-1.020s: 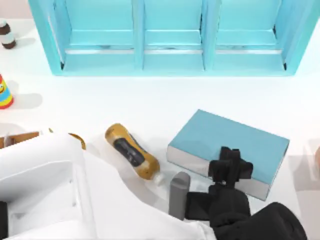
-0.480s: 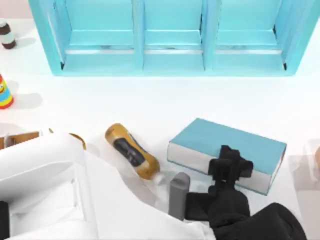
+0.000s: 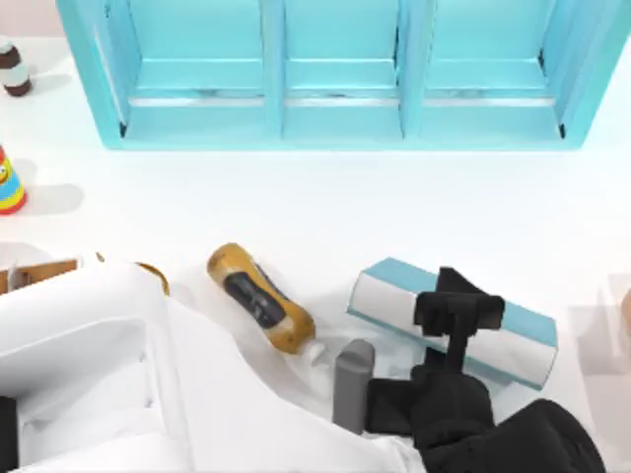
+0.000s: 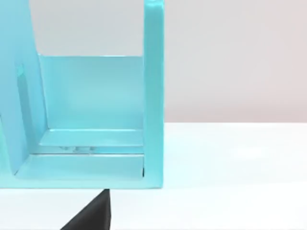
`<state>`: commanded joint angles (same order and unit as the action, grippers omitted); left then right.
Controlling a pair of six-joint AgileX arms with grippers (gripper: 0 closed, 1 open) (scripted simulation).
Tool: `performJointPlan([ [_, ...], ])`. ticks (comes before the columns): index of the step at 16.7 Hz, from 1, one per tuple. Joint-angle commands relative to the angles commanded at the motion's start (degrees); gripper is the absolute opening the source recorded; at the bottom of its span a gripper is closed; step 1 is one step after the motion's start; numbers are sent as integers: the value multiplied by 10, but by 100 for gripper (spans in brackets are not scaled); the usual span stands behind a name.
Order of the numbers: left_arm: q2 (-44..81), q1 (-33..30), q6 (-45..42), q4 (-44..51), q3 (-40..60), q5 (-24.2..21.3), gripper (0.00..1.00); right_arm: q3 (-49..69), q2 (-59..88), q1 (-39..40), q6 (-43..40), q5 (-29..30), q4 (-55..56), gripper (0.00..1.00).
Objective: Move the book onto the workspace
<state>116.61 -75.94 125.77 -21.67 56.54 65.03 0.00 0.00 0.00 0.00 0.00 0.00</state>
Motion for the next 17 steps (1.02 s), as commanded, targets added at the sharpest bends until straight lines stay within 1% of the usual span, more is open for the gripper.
performJointPlan([
  [6, 1, -1, 1, 1, -1, 0, 100, 0, 0, 0, 0, 0, 0, 100],
  [9, 7, -16, 37, 38, 11, 6, 100, 0, 0, 0, 0, 0, 0, 100],
  [11, 16, -36, 92, 93, 28, 15, 100, 0, 0, 0, 0, 0, 0, 100],
  [13, 25, -61, 165, 171, 48, 26, 100, 0, 0, 0, 0, 0, 0, 100],
  [17, 43, -120, 342, 382, 97, 49, 100, 0, 0, 0, 0, 0, 0, 100],
])
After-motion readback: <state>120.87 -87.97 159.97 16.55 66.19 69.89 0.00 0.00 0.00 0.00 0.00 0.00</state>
